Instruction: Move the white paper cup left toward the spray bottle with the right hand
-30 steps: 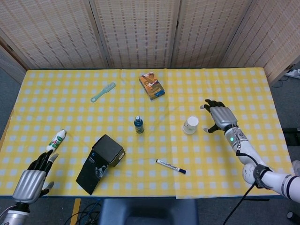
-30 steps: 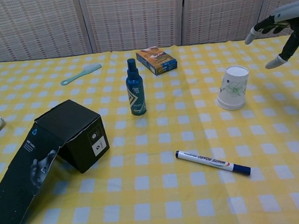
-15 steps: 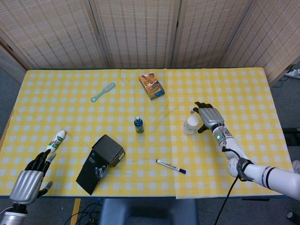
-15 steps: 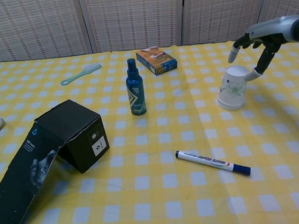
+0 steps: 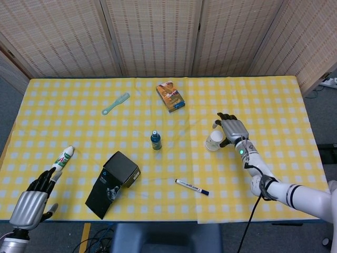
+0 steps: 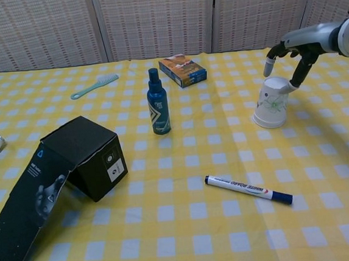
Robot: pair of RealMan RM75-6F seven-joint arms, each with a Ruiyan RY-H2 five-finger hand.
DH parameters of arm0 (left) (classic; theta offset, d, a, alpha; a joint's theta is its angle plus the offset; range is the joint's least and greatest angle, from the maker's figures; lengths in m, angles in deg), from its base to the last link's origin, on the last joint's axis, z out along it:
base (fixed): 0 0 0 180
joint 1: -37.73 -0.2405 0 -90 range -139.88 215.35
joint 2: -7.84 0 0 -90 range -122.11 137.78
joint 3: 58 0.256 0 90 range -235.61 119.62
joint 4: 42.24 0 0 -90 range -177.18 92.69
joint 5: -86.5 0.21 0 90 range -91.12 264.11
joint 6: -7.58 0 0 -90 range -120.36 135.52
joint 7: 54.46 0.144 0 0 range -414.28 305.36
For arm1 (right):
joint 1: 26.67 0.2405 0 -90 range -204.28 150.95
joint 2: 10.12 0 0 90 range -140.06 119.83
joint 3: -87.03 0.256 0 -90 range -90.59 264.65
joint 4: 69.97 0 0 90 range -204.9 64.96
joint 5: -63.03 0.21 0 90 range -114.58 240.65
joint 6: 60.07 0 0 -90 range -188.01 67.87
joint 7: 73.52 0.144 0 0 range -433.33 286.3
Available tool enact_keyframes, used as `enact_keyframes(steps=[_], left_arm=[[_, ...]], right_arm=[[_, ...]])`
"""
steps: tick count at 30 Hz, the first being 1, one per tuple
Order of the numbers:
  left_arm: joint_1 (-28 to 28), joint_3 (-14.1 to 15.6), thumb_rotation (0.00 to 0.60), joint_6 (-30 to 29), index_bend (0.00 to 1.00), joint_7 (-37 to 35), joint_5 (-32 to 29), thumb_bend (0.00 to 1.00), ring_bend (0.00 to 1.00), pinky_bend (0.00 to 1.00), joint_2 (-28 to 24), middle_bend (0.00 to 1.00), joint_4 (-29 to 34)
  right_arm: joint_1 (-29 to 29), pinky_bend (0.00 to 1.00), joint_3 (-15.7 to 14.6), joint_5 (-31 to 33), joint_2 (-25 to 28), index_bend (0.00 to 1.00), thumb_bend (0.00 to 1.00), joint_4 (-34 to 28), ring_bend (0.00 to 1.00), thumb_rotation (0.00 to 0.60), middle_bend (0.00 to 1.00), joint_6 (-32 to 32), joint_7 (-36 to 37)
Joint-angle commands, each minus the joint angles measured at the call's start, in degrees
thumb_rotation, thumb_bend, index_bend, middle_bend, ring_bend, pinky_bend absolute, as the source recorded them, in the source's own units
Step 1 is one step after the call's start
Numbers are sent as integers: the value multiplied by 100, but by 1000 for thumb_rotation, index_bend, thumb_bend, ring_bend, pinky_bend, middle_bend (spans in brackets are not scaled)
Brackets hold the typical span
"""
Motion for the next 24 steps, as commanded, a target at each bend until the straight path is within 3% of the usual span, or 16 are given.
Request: enact_keyframes(steps=[1,6,12,24], left_arm=[[-6,-5,600,-21,0,-18,20,318,0,229,-4,0,-8],[-2,7,600,-8,0,-31,55,317,0,229,9,0,-29],[23,15,600,66,0,8,49,317,0,229,49,0,-44],[83,13,600,238,0,150,-44,317,0,229,143,0,-44]], right_arm=[[13,0,-7,-19,-37,337,253,30,0,600,0,-29,36],[-15,0,28,-122,-5,427,261,-69,0,600,16,-198,103],[-95,0,127,-284,332,455,263,-560,0,600,28,-493,168],[-346,0,522,-757,1504,457,264,-2233,0,600,34,-1195,339]])
